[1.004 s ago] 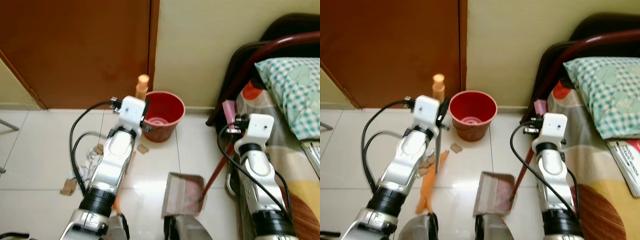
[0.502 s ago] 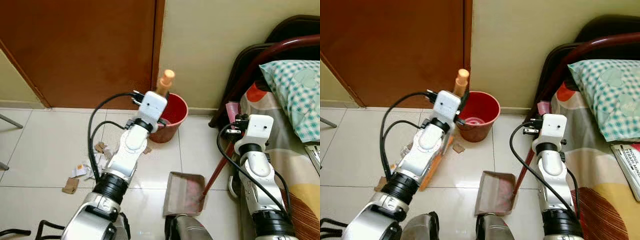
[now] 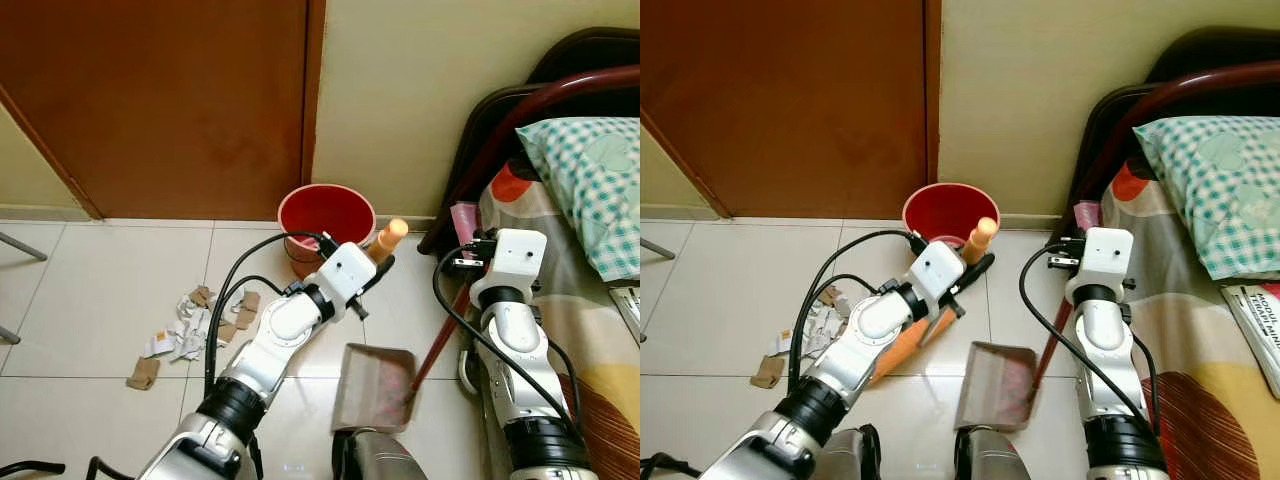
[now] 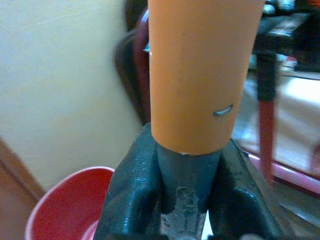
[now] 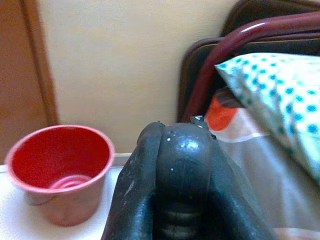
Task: Sweep floor
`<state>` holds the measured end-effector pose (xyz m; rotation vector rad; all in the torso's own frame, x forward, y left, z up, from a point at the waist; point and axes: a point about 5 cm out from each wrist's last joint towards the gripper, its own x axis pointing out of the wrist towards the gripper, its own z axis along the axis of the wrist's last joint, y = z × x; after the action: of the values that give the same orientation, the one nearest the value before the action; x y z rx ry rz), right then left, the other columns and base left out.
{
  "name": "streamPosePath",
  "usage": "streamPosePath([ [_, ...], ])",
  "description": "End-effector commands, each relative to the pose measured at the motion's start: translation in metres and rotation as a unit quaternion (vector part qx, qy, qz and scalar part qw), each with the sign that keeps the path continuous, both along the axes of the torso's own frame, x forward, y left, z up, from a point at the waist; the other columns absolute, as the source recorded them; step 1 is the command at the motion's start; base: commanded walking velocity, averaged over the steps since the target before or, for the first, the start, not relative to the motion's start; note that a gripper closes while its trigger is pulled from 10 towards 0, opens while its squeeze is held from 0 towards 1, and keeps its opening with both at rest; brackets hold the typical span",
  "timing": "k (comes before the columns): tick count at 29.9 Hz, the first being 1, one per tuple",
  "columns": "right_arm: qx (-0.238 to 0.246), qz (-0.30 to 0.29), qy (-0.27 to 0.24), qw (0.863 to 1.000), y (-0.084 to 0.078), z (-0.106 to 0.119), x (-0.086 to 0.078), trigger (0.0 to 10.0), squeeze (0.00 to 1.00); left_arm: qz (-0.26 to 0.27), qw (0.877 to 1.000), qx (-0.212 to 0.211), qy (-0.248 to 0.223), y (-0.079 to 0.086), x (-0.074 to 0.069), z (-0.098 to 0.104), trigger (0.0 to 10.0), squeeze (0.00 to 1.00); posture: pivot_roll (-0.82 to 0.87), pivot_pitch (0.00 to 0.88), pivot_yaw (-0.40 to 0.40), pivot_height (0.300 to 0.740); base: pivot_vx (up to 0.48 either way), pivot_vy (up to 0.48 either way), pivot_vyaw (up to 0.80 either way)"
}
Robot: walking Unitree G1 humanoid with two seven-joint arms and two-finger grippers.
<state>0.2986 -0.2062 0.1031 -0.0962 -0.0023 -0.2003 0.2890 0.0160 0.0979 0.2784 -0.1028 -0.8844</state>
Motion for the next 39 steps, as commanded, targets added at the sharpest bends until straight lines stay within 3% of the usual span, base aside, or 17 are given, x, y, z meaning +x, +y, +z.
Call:
streamPosePath([
  [1,-0.036,-0.036,-0.013,0.999,-0.015,0.008,0.003,10.0,0.0,-0.029,0.999,-0.007,0.02,0.003,-0.01,0.0,10.0,0.0,-0.06,0.146,-0.036,0.74,0.0,0.0,0.0],
  [8,-0.04,-0.041,-0.017,0.998,-0.019,0.012,0.012,10.0,0.0,-0.046,0.997,-0.024,0.054,0.022,-0.031,-0.001,10.0,0.0,-0.04,0.152,-0.048,0.74,0.0,0.0,0.0],
  [11,-0.04,-0.039,-0.021,0.998,-0.018,0.015,0.016,10.0,0.0,-0.027,0.994,-0.069,0.075,0.027,-0.036,0.009,10.0,0.0,-0.03,0.154,-0.052,0.74,0.0,0.0,0.0],
  [13,-0.037,-0.034,-0.023,0.998,-0.014,0.016,0.021,10.0,0.0,-0.001,0.987,-0.132,0.097,0.03,-0.036,0.022,10.0,0.0,-0.02,0.154,-0.058,0.74,0.0,0.0,0.0],
  [15,-0.036,-0.028,-0.024,0.999,-0.01,0.016,0.025,10.0,0.0,0.023,0.981,-0.166,0.1,0.03,-0.032,0.03,10.0,0.0,-0.02,0.153,-0.061,0.74,0.0,0.0,0.0],
  [18,-0.034,-0.019,-0.025,0.999,-0.004,0.016,0.027,10.0,0.0,0.055,0.978,-0.186,0.08,0.034,-0.024,0.04,10.0,0.0,-0.02,0.153,-0.061,0.74,0.0,0.0,0.0],
  [20,-0.034,-0.014,-0.025,0.999,-0.001,0.016,0.029,10.0,0.0,0.073,0.978,-0.187,0.06,0.037,-0.019,0.046,10.0,0.0,-0.02,0.151,-0.065,0.74,0.0,0.0,0.0],
  [22,-0.036,-0.005,-0.024,0.999,0.001,0.015,0.029,10.0,0.0,0.127,0.971,-0.2,0.021,0.053,-0.009,0.061,10.0,0.0,-0.02,0.15,-0.067,0.74,0.0,0.0,0.0],
  [24,-0.035,-0.003,-0.022,0.999,0.001,0.014,0.028,10.0,0.0,0.148,0.969,-0.2,0.007,0.061,-0.006,0.066,10.0,0.0,-0.02,0.152,-0.068,0.74,0.0,0.0,0.0],
  [25,-0.036,-0.002,-0.02,0.999,0.001,0.012,0.028,10.0,0.0,0.179,0.964,-0.197,-0.017,0.074,-0.001,0.073,10.0,0.0,-0.02,0.152,-0.068,0.74,0.0,0.0,0.0],
  [26,-0.036,-0.002,-0.02,0.999,0.001,0.012,0.028,10.0,0.0,0.179,0.964,-0.197,-0.017,0.074,-0.001,0.073,10.0,0.0,-0.02,0.152,-0.068,0.74,0.0,0.0,0.0],
  [27,-0.035,0.0,-0.016,0.999,0.0,0.01,0.027,10.0,0.0,0.219,0.956,-0.193,-0.04,0.09,0.004,0.078,10.0,0.0,-0.02,0.156,-0.067,0.74,0.0,0.0,0.0],
  [30,-0.034,0.0,-0.012,0.999,-0.001,0.007,0.026,10.0,0.0,0.259,0.947,-0.184,-0.054,0.109,0.006,0.082,10.0,0.0,-0.02,0.157,-0.067,0.74,0.0,0.0,0.0],
  [31,-0.034,0.002,-0.011,0.999,0.0,0.006,0.026,10.0,0.0,0.289,0.94,-0.172,-0.056,0.124,0.007,0.078,10.0,0.0,-0.02,0.159,-0.067,0.74,0.0,0.0,0.0],
  [33,-0.033,0.004,-0.011,0.999,0.001,0.006,0.026,10.0,0.0,0.305,0.937,-0.163,-0.048,0.133,0.006,0.071,10.0,0.0,-0.02,0.159,-0.067,0.74,0.0,0.0,0.0],
  [36,-0.031,0.007,-0.016,0.999,0.002,0.007,0.026,10.0,0.0,0.318,0.935,-0.156,-0.028,0.137,0.001,0.059,10.0,0.0,-0.01,0.163,-0.068,0.74,0.0,0.0,0.0],
  [39,0.003,0.028,-0.032,0.999,0.006,0.011,0.027,10.0,0.0,0.327,0.932,-0.155,0.001,0.132,-0.007,0.042,10.0,0.0,-0.01,0.147,-0.072,0.74,0.0,0.0,0.0],
])
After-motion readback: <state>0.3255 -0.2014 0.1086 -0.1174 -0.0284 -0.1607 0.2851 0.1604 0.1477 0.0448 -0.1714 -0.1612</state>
